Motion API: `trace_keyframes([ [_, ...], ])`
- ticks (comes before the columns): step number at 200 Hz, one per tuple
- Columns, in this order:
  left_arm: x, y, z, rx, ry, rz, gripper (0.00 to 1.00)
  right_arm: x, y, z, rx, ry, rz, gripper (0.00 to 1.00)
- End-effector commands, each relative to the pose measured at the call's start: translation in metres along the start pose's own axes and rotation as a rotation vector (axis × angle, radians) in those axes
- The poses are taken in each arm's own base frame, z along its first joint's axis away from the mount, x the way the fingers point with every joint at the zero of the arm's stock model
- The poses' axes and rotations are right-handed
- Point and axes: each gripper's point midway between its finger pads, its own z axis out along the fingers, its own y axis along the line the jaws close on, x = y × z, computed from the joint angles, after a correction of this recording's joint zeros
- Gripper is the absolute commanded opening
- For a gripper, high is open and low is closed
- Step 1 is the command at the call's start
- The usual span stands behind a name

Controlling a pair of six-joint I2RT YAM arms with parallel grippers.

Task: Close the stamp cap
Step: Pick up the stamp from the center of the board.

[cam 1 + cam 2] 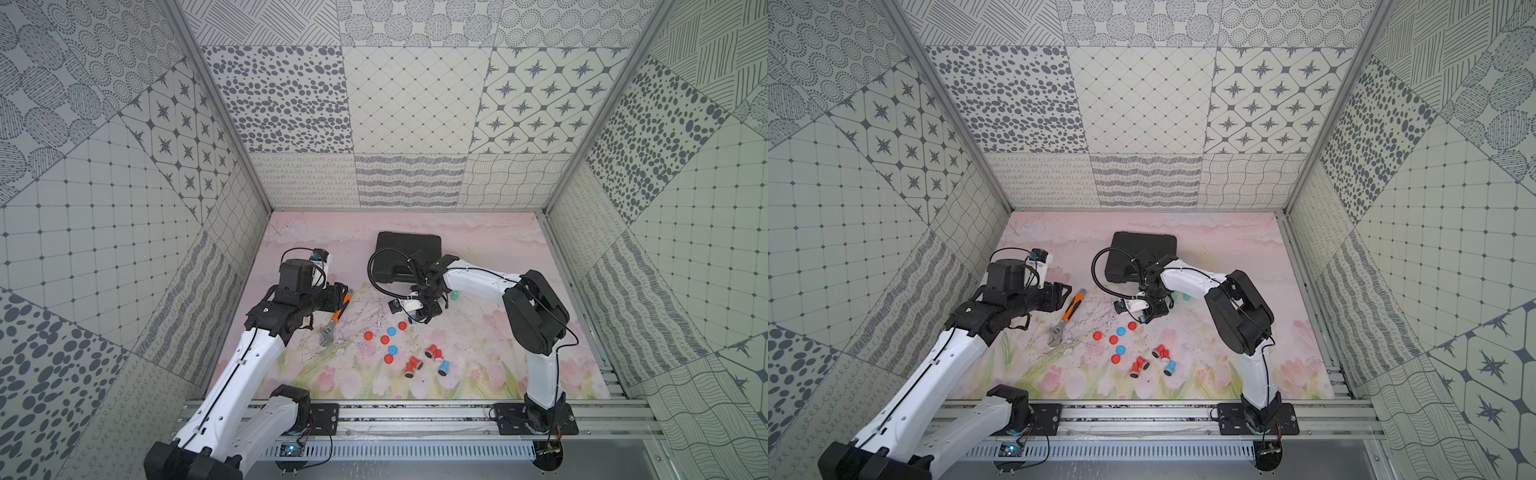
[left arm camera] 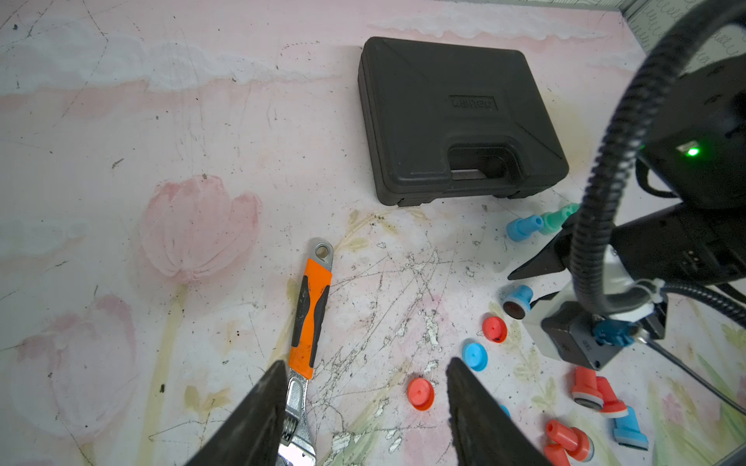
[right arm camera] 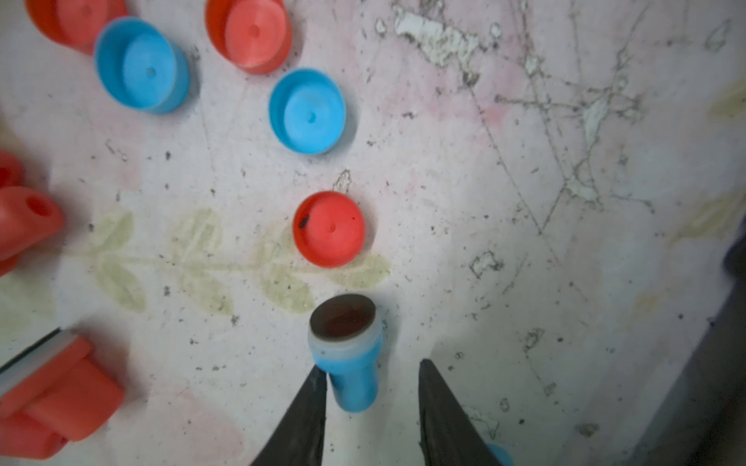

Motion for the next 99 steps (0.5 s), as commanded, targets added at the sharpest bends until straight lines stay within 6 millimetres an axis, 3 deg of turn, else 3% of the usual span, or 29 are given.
trace_keyframes([
  [1,-0.005,0.000,-0.002,-0.004,-0.009,0.015,0.63,-0.008,-0.003,0.004,-0.010,-0.029,-0.008,0.38],
  [77,-0.004,0.001,0.000,-0.004,-0.003,0.015,0.63,-0.005,0.004,0.015,-0.015,-0.044,0.044,0.31],
  [99,-0.004,0.001,-0.001,-0.005,-0.004,0.015,0.63,-0.001,0.005,0.021,-0.009,-0.033,0.066,0.34],
])
